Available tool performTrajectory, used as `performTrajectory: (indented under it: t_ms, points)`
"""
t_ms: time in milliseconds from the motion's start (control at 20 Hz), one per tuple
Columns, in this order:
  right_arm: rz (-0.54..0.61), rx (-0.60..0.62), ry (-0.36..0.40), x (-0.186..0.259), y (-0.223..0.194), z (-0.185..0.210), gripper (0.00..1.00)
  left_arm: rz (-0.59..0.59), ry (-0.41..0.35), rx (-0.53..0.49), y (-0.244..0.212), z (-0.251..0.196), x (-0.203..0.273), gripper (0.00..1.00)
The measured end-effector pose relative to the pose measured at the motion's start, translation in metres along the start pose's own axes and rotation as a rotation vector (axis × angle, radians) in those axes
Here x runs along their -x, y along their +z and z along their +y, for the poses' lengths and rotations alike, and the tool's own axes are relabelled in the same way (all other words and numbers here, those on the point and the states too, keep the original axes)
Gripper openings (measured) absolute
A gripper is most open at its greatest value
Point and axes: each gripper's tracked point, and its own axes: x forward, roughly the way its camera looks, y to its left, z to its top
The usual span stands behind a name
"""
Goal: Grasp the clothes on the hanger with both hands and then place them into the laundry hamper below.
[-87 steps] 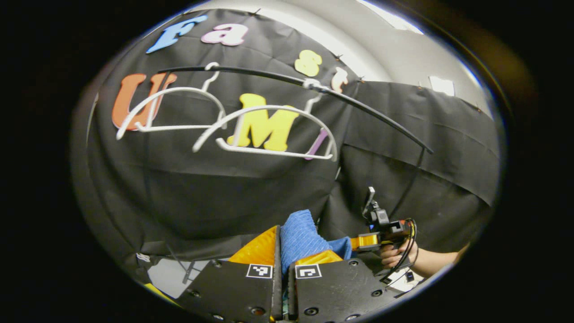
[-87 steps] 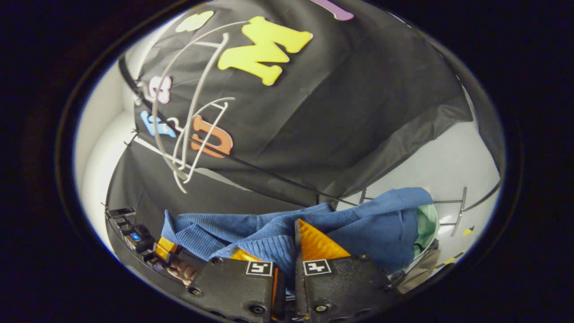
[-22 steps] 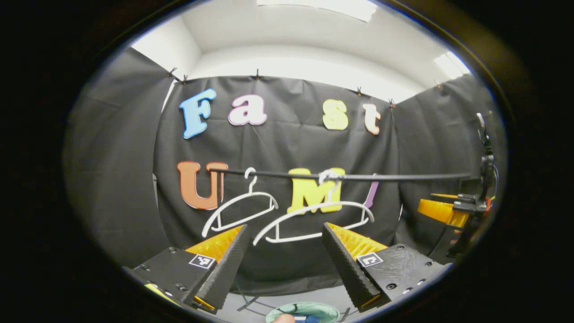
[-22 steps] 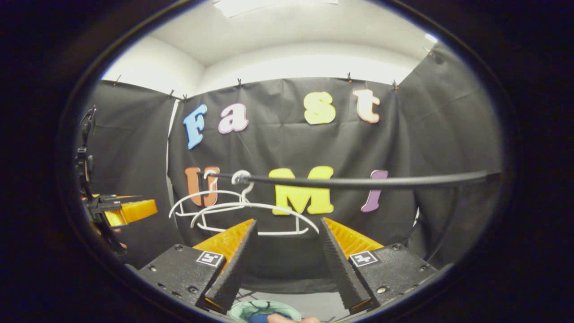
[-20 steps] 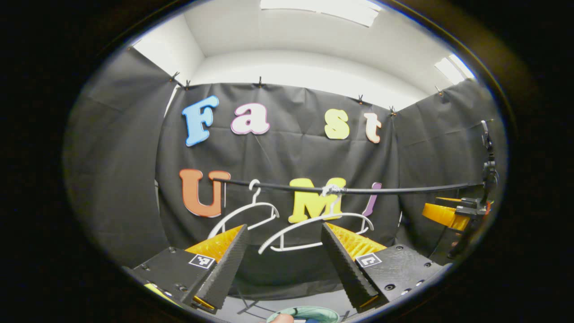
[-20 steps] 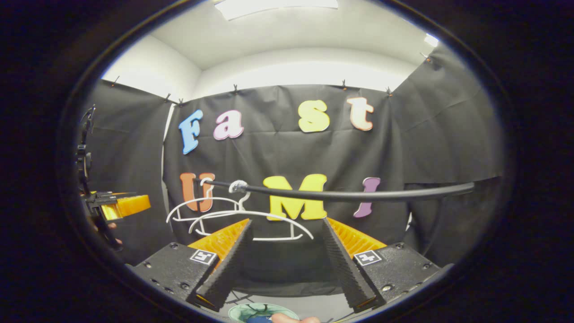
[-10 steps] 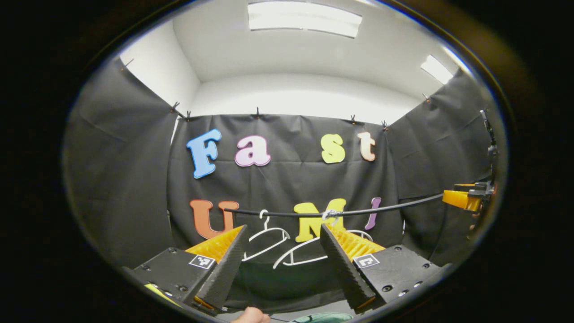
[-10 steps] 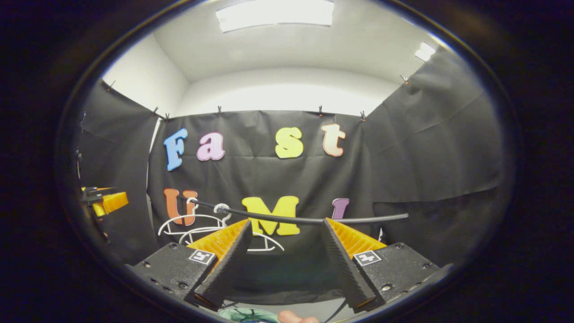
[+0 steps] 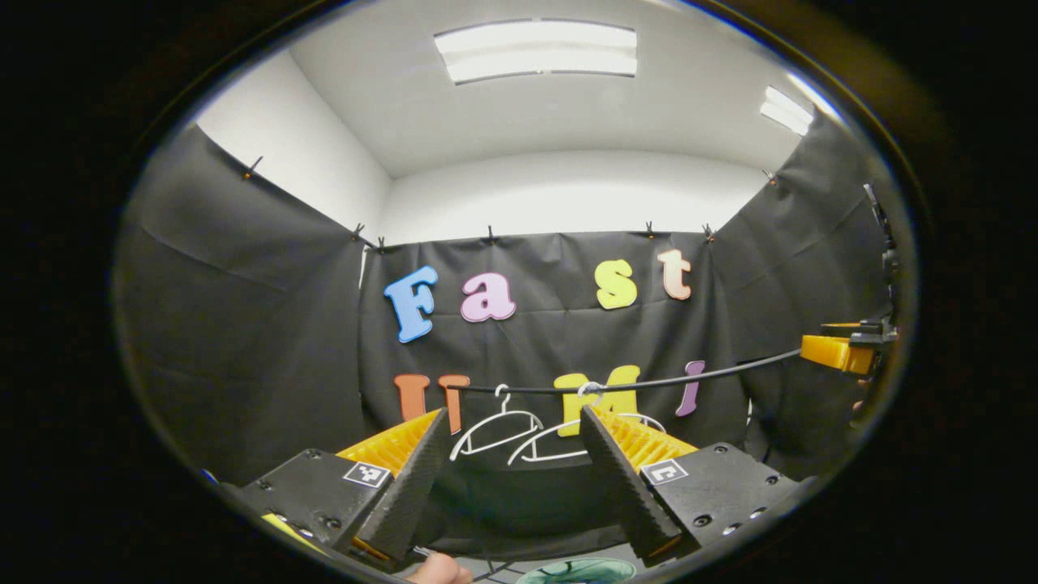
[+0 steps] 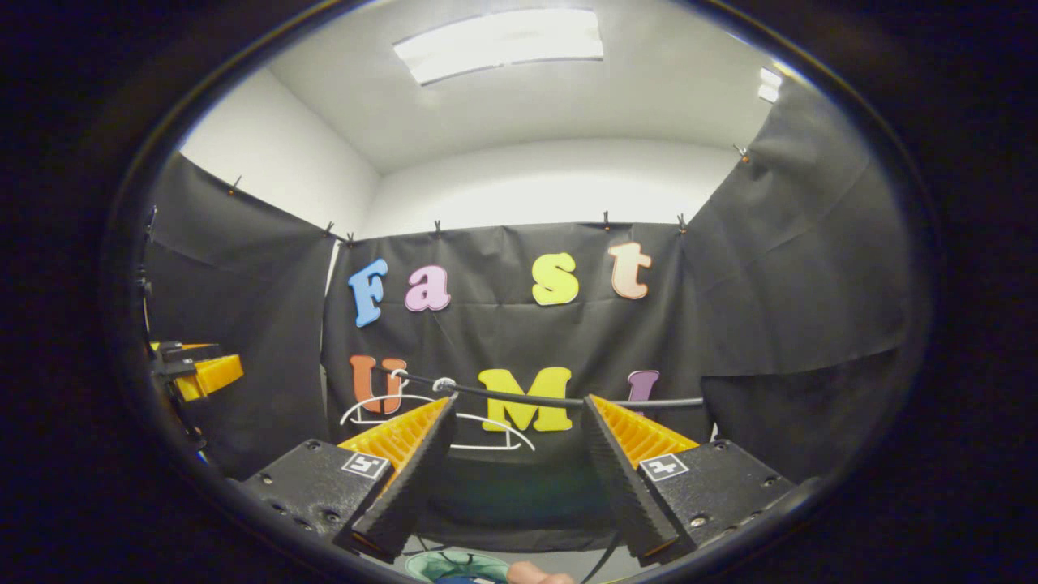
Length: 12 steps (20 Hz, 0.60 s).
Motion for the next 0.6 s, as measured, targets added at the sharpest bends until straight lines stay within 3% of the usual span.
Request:
performTrajectory:
  t_ms: [50, 350, 600]
  points:
    - [-0.006, -0.004, 0.018, 0.007, 0.001, -0.002, 1.0, -0.002, 0.008, -0.007, 0.003, -0.003, 0.012, 0.99]
    - [-0.008, -0.006, 0.029, 0.03, -0.001, -0.024, 0.97, 0.0, 0.046, -0.009, 0.018, -0.01, 0.042, 0.98]
    - [-0.047, 0.004, 0.005, 0.047, 0.013, -0.029, 1.0, -0.021, 0.002, 0.005, 0.026, -0.016, 0.042, 0.98]
